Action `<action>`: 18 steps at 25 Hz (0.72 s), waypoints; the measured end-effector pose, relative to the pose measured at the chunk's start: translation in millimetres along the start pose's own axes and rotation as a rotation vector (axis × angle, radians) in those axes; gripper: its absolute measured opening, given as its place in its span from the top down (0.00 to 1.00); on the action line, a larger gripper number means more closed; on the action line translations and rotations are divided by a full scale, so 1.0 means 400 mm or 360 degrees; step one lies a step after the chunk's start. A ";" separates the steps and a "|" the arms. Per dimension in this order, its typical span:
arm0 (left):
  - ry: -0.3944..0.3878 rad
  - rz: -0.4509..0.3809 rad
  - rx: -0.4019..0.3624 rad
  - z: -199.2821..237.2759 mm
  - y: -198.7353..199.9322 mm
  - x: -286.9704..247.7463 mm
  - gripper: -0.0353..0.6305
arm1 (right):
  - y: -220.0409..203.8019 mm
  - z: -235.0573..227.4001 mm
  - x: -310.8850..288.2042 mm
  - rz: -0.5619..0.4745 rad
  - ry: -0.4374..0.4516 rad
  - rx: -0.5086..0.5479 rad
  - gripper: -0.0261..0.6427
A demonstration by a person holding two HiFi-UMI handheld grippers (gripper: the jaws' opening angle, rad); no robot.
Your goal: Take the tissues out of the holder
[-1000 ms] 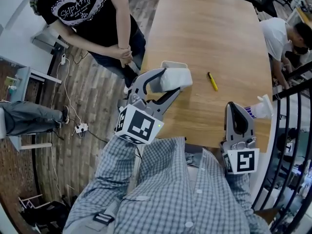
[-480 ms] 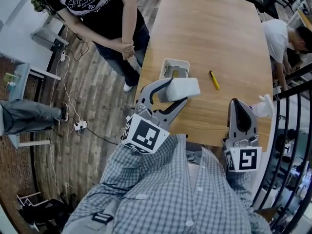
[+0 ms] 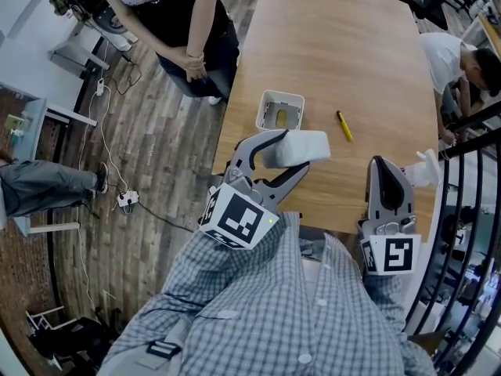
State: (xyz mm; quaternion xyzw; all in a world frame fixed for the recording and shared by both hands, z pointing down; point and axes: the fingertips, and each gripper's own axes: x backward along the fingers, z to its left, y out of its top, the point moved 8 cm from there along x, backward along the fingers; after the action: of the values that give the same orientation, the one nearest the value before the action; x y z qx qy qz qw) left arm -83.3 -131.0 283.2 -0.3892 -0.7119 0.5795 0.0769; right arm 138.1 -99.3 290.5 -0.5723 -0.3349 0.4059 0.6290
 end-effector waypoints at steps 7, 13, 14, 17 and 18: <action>-0.0008 0.0002 -0.0004 -0.009 -0.002 -0.001 0.55 | -0.007 0.005 0.005 -0.0009 0.0013 -0.0012 0.94; -0.0035 -0.0016 -0.0020 -0.014 0.010 -0.007 0.55 | -0.011 -0.006 0.007 -0.0021 -0.0006 -0.0097 0.94; -0.0037 -0.0018 -0.0022 -0.016 0.011 -0.010 0.55 | -0.014 -0.009 0.007 -0.0020 -0.0007 -0.0098 0.94; -0.0054 -0.0022 -0.0033 -0.021 0.012 -0.017 0.55 | -0.019 -0.013 0.008 -0.0004 -0.0007 -0.0084 0.94; -0.0061 -0.0023 -0.0039 -0.022 0.013 -0.017 0.55 | -0.019 -0.013 0.007 0.0004 -0.0007 -0.0074 0.94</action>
State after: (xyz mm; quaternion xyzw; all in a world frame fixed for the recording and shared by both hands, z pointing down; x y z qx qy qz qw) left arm -71.1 -128.5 283.9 -0.3736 -0.7231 0.5775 0.0625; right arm 144.7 -99.3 297.3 -0.5863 -0.3447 0.4001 0.6143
